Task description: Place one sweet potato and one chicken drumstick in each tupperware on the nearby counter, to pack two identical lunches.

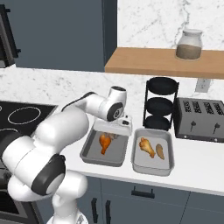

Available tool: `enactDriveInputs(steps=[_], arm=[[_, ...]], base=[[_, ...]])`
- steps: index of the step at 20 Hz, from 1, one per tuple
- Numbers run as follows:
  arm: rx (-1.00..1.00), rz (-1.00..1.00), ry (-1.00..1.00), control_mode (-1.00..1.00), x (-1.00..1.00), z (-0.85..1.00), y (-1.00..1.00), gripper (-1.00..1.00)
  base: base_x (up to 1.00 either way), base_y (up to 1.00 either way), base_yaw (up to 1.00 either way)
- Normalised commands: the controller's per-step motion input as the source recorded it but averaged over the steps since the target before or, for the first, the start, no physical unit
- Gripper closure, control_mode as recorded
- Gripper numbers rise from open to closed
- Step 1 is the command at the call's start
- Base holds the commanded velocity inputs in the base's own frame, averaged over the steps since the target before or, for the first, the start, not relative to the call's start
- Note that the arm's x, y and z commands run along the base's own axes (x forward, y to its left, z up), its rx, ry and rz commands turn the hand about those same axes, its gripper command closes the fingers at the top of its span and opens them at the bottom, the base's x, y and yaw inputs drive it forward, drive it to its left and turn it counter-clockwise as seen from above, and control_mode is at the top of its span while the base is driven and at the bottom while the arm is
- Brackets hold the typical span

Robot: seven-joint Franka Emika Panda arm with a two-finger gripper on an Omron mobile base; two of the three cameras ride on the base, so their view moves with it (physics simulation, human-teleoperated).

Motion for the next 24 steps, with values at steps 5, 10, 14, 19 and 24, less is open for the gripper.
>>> enactDriveInputs(steps=[5, 10, 14, 19, 24], arm=[[0.0, -0.06, 0.0, -1.0, 0.42, -0.51, 0.12, 1.0], [0.0, -0.03, 0.0, -1.0, 0.56, -0.51, 0.0, 1.0], [0.0, -0.01, -0.01, -1.0, 0.53, -0.47, 0.0, 1.0], [0.0, -0.03, -0.03, -1.0, 0.37, -0.27, -0.26, 1.0], [-0.06, 0.0, -0.23, -1.0, 0.03, -0.2, 0.15, -1.0]], base=[[0.0, 0.0, 0.0], [0.0, 0.0, 0.0], [0.0, 0.0, 0.0], [0.0, 0.0, 0.0], [0.0, 0.0, 0.0]])
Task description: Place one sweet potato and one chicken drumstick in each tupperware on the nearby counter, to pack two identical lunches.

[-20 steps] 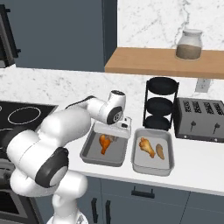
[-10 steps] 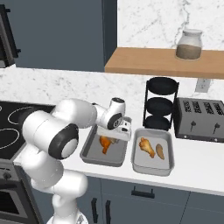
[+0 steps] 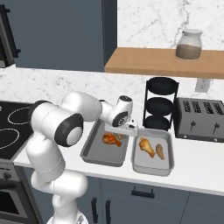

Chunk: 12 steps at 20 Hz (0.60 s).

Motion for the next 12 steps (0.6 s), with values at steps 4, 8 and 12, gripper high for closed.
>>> enactDriveInputs(steps=[4, 8, 12], arm=[[-0.09, 0.0, -0.37, -1.0, -0.19, 0.0, 0.4, -1.0], [-0.06, 0.0, -0.36, -1.0, -0.01, 0.07, 0.38, -1.0], [-0.03, 0.0, -0.31, -1.0, -0.13, 0.5, 0.23, -1.0]], base=[[0.0, 0.0, 0.0], [0.0, 0.0, 0.0], [0.0, 0.0, 0.0]])
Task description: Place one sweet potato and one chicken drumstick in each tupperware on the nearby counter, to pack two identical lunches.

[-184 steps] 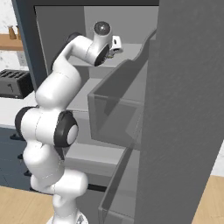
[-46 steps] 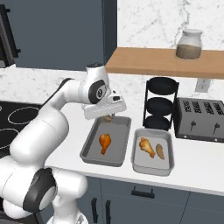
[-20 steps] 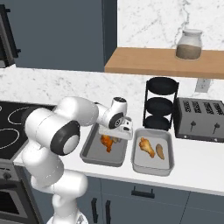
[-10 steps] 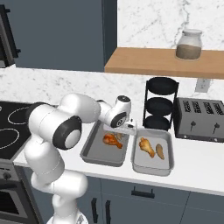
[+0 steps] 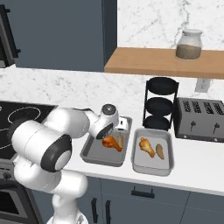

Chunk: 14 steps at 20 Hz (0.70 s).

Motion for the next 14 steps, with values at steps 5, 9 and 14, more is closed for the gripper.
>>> enactDriveInputs(steps=[5, 9, 14], arm=[[-0.02, -0.04, -0.25, -1.0, -0.95, 0.63, 0.06, -1.0], [-0.1, -0.04, -0.26, -1.0, -0.84, 0.94, 0.29, -1.0], [-0.22, 0.0, -0.19, -1.0, -0.39, 0.95, 0.7, -1.0]], base=[[0.0, 0.0, 0.0], [0.0, 0.0, 0.0], [0.0, 0.0, 0.0]])
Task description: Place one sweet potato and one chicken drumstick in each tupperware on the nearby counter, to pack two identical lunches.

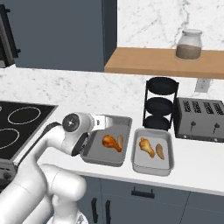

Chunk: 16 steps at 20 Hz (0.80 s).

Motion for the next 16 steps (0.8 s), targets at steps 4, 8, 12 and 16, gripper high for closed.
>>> enactDriveInputs(steps=[4, 8, 12, 16], arm=[[-0.2, 0.0, -0.03, -1.0, -0.06, 0.38, 0.72, -1.0], [-0.09, 0.0, -0.01, -1.0, -0.15, -0.01, 0.41, -1.0], [0.0, 0.0, -0.01, -1.0, -0.06, 0.0, 0.0, -1.0], [0.0, 0.0, 0.0, -1.0, 0.0, 0.0, 0.0, -1.0]], base=[[0.0, 0.0, 0.0], [0.0, 0.0, 0.0], [0.0, 0.0, 0.0], [0.0, 0.0, 0.0]])
